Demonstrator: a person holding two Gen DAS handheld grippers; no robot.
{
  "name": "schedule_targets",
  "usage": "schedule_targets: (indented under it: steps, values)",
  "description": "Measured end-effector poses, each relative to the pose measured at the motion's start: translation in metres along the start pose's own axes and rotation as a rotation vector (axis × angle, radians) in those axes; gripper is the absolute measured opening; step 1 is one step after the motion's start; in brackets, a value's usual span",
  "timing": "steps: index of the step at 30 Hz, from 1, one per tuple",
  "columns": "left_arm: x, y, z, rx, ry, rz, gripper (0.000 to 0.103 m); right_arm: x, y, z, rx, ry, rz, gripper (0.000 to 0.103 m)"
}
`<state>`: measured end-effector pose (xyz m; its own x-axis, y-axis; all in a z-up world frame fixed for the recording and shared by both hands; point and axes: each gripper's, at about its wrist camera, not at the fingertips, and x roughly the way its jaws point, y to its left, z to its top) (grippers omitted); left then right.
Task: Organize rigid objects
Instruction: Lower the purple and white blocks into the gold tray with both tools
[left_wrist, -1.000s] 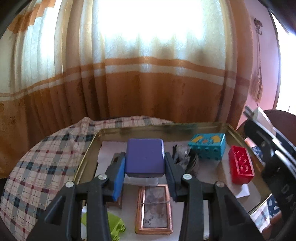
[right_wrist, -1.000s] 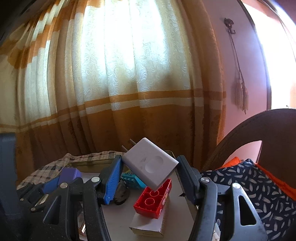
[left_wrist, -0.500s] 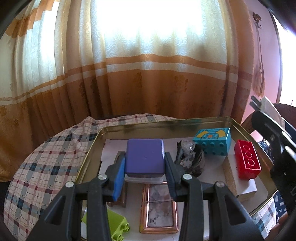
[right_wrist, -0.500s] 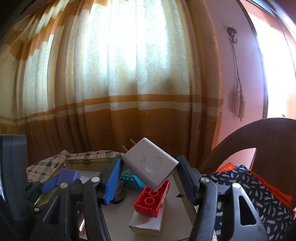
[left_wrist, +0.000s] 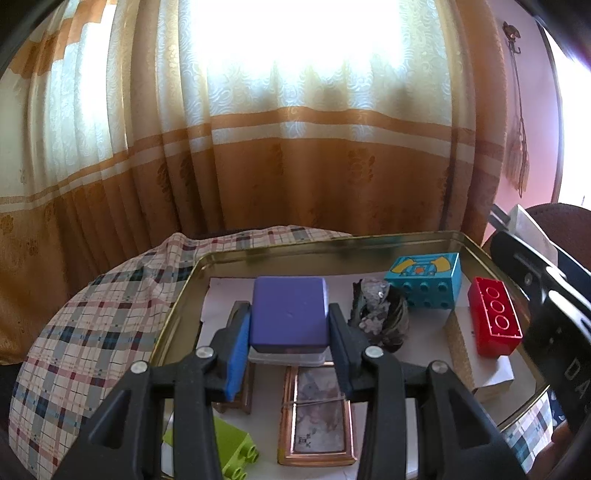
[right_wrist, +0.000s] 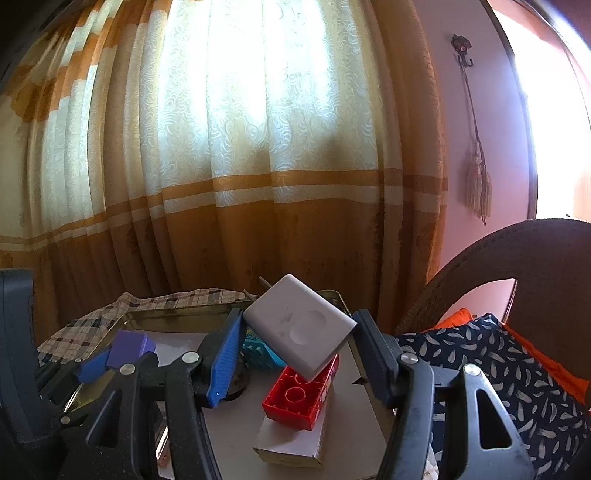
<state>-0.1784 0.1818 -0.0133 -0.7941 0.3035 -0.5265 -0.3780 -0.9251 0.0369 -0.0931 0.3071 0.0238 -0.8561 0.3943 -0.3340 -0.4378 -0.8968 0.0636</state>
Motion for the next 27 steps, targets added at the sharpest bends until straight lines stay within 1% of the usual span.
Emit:
schedule_targets:
  steps: [5,9,27]
  values:
    - [0.000,0.000,0.000,-0.003,0.006,0.002,0.039,0.003,0.008,0.000,-0.034,0.013,0.015,0.062]
    - [0.000,0.000,0.000,-0.004,0.006,0.005,0.039,0.006,0.007,-0.001,-0.028,0.032,0.017,0.062]
    - [0.002,-0.002,0.000,0.000,0.007,0.008,0.039,0.007,0.013,-0.001,-0.060,0.036,0.023,0.062]
